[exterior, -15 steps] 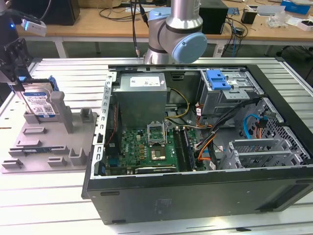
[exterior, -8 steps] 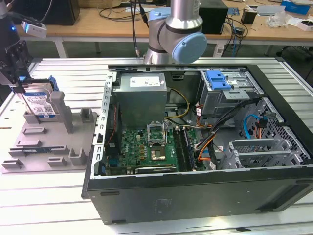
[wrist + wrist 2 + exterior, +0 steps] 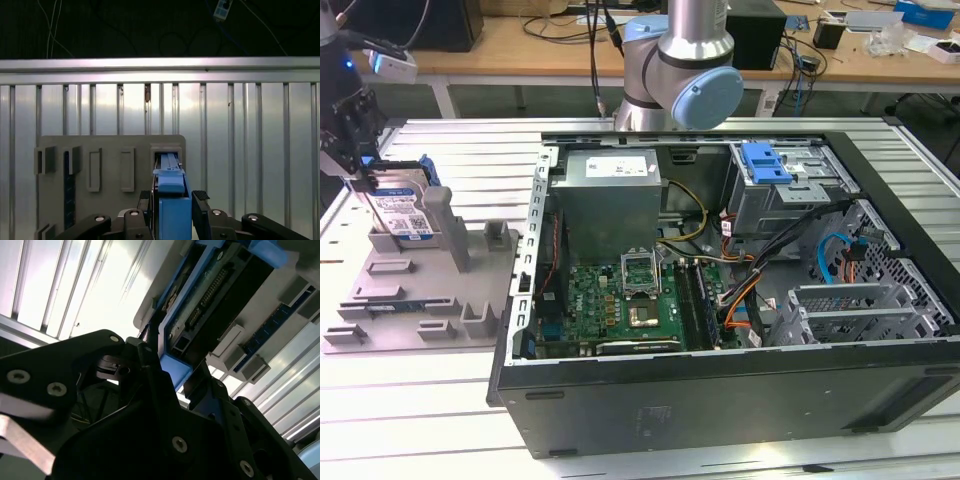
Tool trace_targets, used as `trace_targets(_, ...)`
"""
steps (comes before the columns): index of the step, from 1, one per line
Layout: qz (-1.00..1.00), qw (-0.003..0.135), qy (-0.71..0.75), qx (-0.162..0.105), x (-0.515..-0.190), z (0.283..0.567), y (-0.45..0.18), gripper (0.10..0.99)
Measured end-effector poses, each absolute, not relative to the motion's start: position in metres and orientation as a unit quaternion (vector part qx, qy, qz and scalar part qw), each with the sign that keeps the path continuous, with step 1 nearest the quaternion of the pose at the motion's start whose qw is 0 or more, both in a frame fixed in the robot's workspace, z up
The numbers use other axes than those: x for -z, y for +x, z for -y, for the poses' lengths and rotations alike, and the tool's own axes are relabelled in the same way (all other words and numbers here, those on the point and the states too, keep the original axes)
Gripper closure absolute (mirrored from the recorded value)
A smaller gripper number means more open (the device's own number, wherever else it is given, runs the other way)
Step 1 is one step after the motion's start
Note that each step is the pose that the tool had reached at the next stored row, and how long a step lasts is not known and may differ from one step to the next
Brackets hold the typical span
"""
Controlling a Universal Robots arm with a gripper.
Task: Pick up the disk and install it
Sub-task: 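Pick up the disk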
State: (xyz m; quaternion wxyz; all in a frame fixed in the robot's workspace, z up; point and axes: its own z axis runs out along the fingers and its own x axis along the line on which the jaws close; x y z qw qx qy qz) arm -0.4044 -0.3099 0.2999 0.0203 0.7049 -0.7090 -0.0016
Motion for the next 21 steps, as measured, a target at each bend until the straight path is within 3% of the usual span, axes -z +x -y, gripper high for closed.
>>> trace_targets(21,0.709,0.017,0.705,-0.002,-0.2973,0.3099,-0.4063,0.631)
